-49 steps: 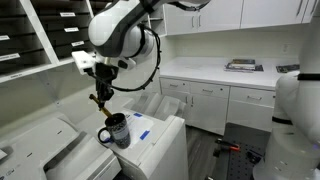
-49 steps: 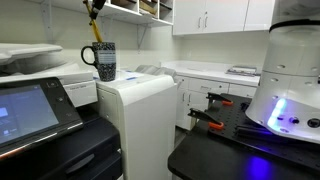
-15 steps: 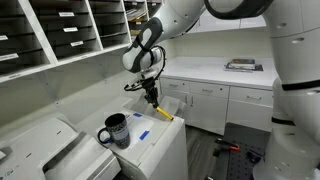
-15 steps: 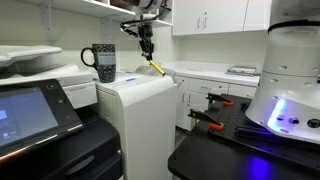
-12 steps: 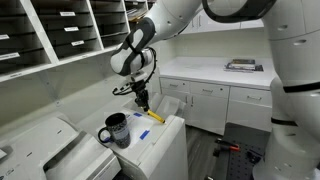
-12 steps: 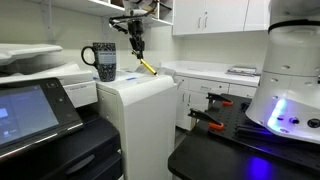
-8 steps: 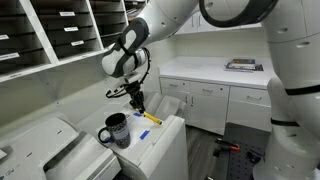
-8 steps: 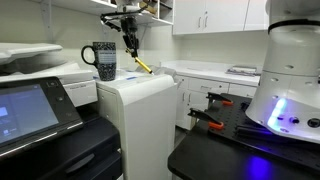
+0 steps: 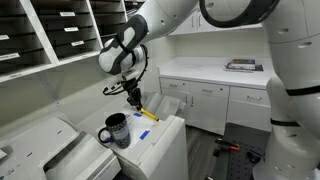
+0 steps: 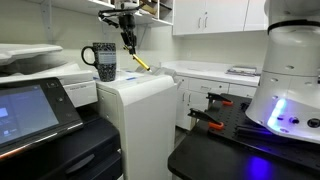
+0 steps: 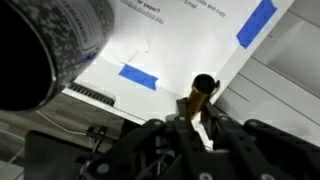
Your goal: Remove the yellow pen from the mug
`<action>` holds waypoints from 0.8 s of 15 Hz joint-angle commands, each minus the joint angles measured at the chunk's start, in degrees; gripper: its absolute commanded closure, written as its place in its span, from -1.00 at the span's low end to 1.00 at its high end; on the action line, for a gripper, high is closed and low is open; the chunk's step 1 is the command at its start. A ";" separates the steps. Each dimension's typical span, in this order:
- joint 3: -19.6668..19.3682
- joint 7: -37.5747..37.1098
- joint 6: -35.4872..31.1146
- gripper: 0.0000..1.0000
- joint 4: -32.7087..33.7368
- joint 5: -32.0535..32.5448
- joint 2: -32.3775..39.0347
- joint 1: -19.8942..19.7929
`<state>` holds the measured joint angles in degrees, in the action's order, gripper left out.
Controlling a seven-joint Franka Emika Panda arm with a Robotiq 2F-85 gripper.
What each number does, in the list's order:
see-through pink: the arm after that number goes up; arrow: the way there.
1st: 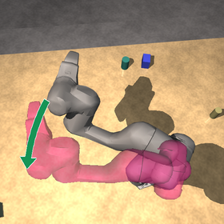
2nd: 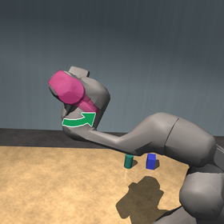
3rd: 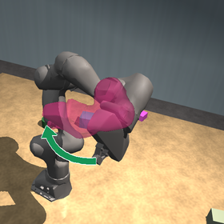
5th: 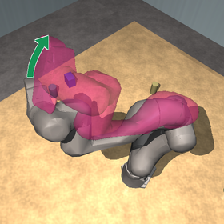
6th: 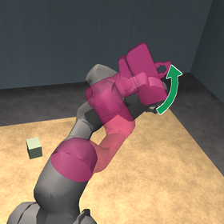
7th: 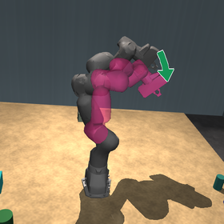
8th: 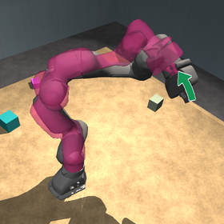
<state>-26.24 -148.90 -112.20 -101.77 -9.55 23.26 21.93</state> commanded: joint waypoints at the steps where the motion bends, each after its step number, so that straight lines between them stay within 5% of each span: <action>1: -0.01 0.00 0.00 0.59 -0.01 0.02 0.01 -0.02; 4: -0.06 0.01 0.00 0.59 -0.01 0.02 0.00 -0.02; 5: -0.06 0.01 0.00 0.90 -0.01 0.03 0.00 -0.02; 8: -0.01 0.02 3.61 0.90 1.96 -0.52 2.02 -0.97; 12: -4.74 0.01 4.81 0.90 3.60 -4.51 5.99 0.88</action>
<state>-27.96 -148.90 -110.11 -101.30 -10.83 26.33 21.54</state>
